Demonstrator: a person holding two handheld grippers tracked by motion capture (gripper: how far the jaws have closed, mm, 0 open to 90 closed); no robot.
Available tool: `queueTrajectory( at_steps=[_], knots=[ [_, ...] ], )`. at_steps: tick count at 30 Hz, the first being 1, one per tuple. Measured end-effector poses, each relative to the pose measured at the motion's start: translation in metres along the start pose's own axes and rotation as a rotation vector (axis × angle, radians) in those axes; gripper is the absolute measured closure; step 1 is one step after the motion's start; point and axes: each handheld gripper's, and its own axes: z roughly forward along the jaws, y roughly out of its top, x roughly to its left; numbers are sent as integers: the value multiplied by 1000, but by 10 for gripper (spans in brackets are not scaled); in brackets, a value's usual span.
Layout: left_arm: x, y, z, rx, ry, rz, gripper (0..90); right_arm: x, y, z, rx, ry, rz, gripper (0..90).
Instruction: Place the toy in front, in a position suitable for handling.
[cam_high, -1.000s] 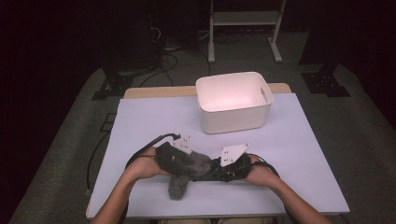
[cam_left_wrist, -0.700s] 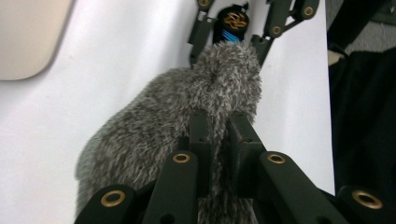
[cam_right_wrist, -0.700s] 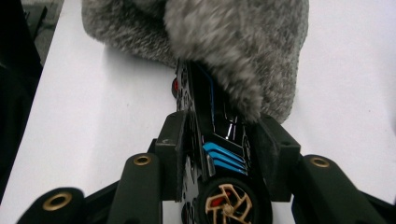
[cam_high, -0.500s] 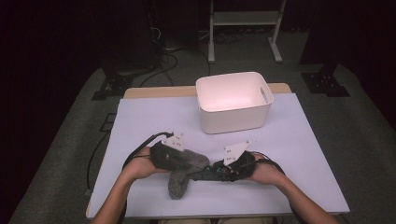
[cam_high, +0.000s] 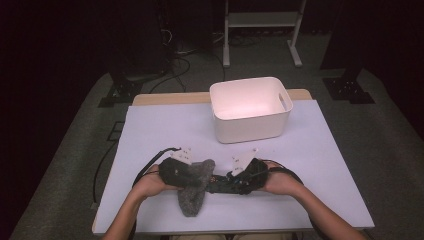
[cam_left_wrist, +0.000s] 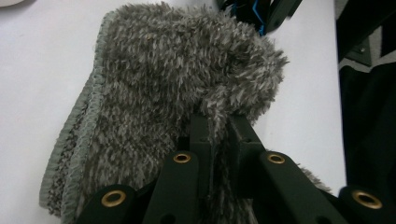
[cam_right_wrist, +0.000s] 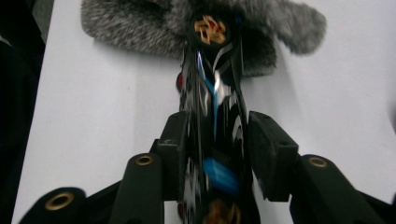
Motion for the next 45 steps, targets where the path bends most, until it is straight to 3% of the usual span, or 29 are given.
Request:
queueTrajectory(
  at_steps=[2, 4, 7, 10, 13, 14, 17, 22, 25, 28, 33, 40, 45],
  knots=[
    [-2, 2, 0, 4, -2, 2, 825, 0, 7, 6, 31, 4, -18, 563],
    [-2, 3, 1, -2, -12, 5, 825, -2, 15, 10, 45, 18, -12, 553],
    [-4, 5, 6, 10, -20, 15, 824, -3, 24, 20, 108, 45, -7, 545],
    [-3, 0, 6, -10, -26, 1, 824, 1, 29, 24, 137, 44, -56, 568],
    [-3, -1, 3, -32, -11, -18, 827, -2, 25, 22, 103, 51, -30, 572],
    [-4, 2, 0, -39, 2, -10, 829, -2, 26, 21, 59, 53, -21, 592],
    [-7, 12, -17, -52, 38, 12, 834, -4, 31, 18, 17, 56, -11, 596],
    [-17, 37, -43, -92, 57, 70, 834, -6, 36, 7, -106, 44, 4, 596],
    [-23, 49, -41, -72, 63, 108, 834, -6, 27, -1, -174, 31, 17, 596],
    [-23, 52, -38, -90, 49, 110, 834, -4, 15, -7, -224, 8, 41, 597],
    [-23, 51, -34, -80, 41, 116, 833, -3, 4, -19, -246, -10, 63, 596],
    [-19, 47, -28, -62, 36, 92, 832, -1, -8, -31, -266, -32, 78, 595],
    [-16, 48, -24, -81, 15, 80, 832, -1, -15, -36, -286, -38, 98, 594]
  ],
)
